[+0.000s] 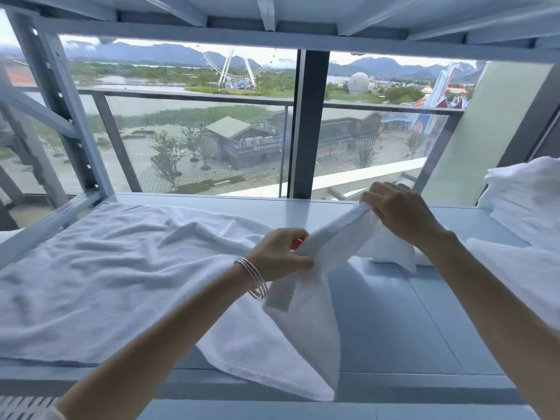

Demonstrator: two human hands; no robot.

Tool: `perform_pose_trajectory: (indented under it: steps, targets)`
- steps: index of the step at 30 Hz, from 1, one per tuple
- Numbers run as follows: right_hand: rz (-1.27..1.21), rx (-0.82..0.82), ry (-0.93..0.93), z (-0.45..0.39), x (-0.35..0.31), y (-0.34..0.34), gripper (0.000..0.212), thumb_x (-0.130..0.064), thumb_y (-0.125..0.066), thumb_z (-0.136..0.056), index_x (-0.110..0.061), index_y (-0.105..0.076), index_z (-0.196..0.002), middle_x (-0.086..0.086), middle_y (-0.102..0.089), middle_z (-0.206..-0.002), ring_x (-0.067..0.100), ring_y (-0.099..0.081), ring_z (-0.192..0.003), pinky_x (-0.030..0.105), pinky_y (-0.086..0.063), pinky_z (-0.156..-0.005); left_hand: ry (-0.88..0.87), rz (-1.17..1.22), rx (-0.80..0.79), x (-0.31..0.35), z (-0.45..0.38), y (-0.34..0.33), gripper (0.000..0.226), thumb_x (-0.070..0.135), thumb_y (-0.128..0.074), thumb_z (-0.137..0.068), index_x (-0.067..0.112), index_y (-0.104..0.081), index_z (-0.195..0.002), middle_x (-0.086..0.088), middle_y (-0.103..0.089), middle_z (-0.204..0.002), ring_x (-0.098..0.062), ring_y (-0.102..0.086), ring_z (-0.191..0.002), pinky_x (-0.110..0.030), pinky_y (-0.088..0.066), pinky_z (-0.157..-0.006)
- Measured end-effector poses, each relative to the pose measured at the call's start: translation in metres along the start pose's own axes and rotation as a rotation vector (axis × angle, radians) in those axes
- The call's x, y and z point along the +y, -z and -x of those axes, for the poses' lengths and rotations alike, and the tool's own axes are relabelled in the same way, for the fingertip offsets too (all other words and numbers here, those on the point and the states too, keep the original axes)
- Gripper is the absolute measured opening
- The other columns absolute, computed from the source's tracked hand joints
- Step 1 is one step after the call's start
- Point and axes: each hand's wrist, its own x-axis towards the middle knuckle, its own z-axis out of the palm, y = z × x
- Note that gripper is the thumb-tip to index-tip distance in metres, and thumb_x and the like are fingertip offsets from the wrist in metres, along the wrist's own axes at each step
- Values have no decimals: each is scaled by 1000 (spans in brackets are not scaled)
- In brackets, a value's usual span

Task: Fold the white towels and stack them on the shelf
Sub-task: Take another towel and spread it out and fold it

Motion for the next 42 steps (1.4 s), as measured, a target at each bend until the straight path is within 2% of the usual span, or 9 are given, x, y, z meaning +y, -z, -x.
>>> perform_pose_trajectory:
  steps: [8,14,19,21,24,28,31,37,42]
  targets:
    - [-145,-104,-40,-78,-104,-43,22,13,-52,-81,-5,-63,-88,10,-60,-77,30,-56,-79,35,-47,-57,182,-159,93,-57,56,67,32,30,-55,-64,12,-50,-90,-1,-53,-78,-18,-49,-75,-23,-32,-58]
    - [-358,-39,-70,-180,-220,-71,28,17,-45,-80,2,-63,-96,18,-62,-87,36,-60,-86,40,-50,-73,282,-262,467,-111,118,139,32,12,-64,-77,11,-55,-107,-5,-64,-96,-26,-59,-88,-31,-44,-76]
    - [-688,70,-164,-269,-344,-90,28,16,-48,-84,3,-68,-100,18,-66,-104,33,-60,-98,30,-45,-81,271,-514,741,-172,164,206,35,5,-62,-76,11,-53,-110,-6,-63,-99,-27,-61,-85,-30,-45,-70]
    - [-796,18,-116,-286,-391,-102,28,14,-47,-86,4,-68,-101,18,-63,-114,33,-58,-105,31,-43,-90,415,-635,664,-206,178,225,43,7,-58,-79,12,-46,-120,-9,-55,-113,-31,-59,-93,-35,-46,-73]
    - [-843,-295,84,-282,-445,-122,41,13,-45,-87,0,-57,-124,14,-45,-141,30,-46,-126,32,-35,-105,659,-900,343,-256,200,230,63,18,-56,-84,18,-27,-140,-8,-31,-139,-29,-46,-114,-36,-45,-87]
    - [-790,-565,145,-235,-467,-142,44,1,-45,-91,-10,-50,-134,9,-33,-149,28,-40,-131,38,-36,-107,520,-897,60,-297,207,214,57,26,-47,-92,25,-24,-144,3,-13,-155,-24,-16,-141,-41,-21,-113]
    - [-681,-721,72,-186,-460,-144,43,-24,-48,-95,-15,-44,-137,10,-29,-150,29,-38,-132,39,-33,-107,393,-911,-177,-309,196,199,52,34,-38,-97,28,-21,-146,7,-11,-157,-19,-4,-145,-47,-4,-116]
    - [-453,-938,-25,-88,-409,-129,60,-65,-24,-90,-43,-12,-144,-8,-2,-157,27,3,-144,72,-4,-101,321,-820,-314,-302,166,173,58,51,-41,-93,38,-20,-146,5,-14,-156,-24,-14,-142,-36,-14,-115]
    - [-398,-851,0,-37,-328,-119,101,-85,26,-50,-53,-6,-141,-16,2,-156,18,7,-145,70,5,-104,202,-856,-417,-248,134,116,66,63,-41,-87,46,-14,-144,10,-9,-157,-32,-20,-134,-41,-30,-103]
